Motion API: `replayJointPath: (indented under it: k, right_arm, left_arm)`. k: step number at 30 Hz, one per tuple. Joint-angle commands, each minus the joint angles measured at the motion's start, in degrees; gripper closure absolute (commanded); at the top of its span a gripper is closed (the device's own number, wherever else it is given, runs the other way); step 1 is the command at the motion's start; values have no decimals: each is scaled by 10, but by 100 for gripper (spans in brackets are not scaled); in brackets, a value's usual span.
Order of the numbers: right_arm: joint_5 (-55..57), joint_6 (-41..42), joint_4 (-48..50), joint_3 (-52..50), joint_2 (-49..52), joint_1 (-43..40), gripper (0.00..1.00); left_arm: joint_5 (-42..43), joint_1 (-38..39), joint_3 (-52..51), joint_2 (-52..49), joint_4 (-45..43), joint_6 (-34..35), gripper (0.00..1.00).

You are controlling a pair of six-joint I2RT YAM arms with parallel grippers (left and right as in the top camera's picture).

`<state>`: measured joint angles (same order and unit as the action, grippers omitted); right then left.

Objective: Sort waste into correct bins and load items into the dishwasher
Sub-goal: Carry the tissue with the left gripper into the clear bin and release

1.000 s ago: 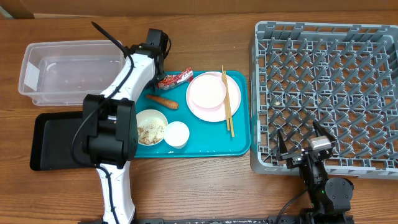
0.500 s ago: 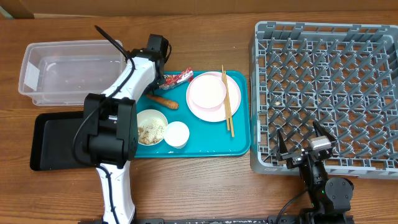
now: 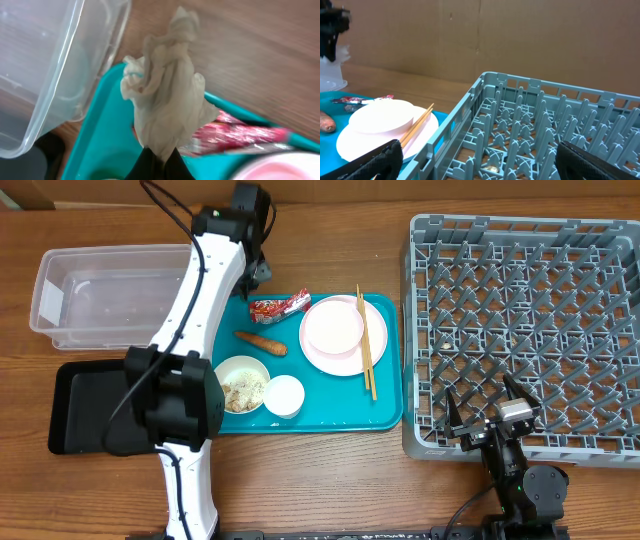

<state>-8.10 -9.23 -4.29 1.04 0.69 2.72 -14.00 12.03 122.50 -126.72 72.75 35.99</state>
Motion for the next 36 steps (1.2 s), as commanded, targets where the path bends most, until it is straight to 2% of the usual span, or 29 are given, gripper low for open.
replayJointPath:
  k: [1,7,16,26,36]
  right_arm:
    - [4,0,3,-6,-5,-2,0]
    - [4,0,3,-6,-5,-2,0]
    - [4,0,3,-6,-5,-2,0]
    - [4,0,3,-6,-5,-2,0]
    - [4,0,3,-6,-5,-2,0]
  left_arm:
    - [33,-5,71,2,38,-28,96]
    - [30,-44,127,2,90,-33,96]
    - [29,-152,122,2,97,-32,96]
    - [-27,-261,44,0,76,-33,96]
    - [-25,-308,-36,0,-2,-41,95]
